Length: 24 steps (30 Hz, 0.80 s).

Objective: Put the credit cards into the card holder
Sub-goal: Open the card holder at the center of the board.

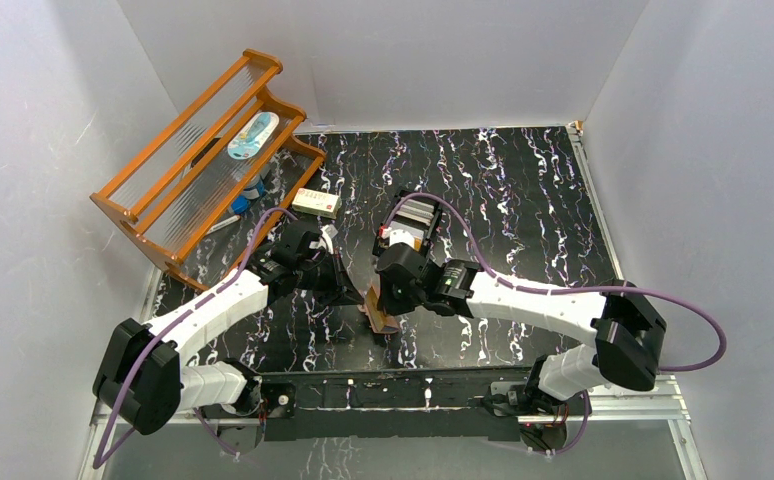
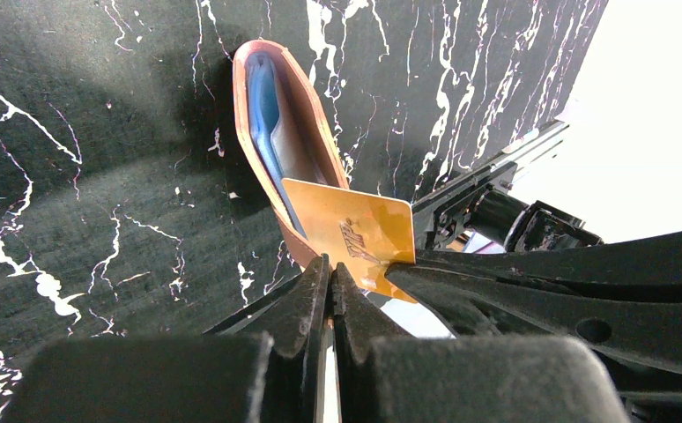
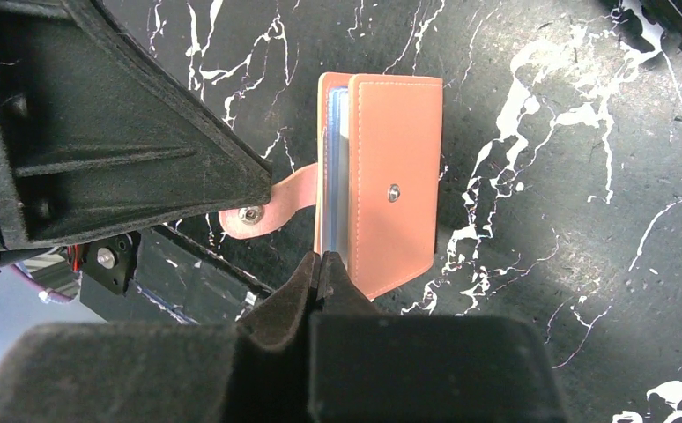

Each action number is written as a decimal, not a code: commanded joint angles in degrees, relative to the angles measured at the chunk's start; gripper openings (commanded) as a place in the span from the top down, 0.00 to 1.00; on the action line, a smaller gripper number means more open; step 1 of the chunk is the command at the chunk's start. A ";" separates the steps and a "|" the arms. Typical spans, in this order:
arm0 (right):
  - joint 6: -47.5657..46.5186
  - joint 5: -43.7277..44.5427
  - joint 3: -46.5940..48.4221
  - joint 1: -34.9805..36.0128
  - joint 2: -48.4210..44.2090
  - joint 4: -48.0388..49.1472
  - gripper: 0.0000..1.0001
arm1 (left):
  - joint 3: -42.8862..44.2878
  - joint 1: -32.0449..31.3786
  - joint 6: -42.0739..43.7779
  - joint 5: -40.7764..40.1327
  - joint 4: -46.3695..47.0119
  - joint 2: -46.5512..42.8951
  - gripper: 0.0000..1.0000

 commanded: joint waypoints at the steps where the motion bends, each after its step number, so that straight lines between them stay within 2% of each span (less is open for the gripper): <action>1: -0.21 2.09 3.37 0.79 -0.12 0.44 1.00 | 1.37 -0.31 -0.15 0.77 -1.00 -1.92 1.00; 24: -0.50 6.36 5.30 1.41 1.91 -3.85 1.00 | 1.30 -0.33 -0.14 0.76 -1.00 -2.19 1.00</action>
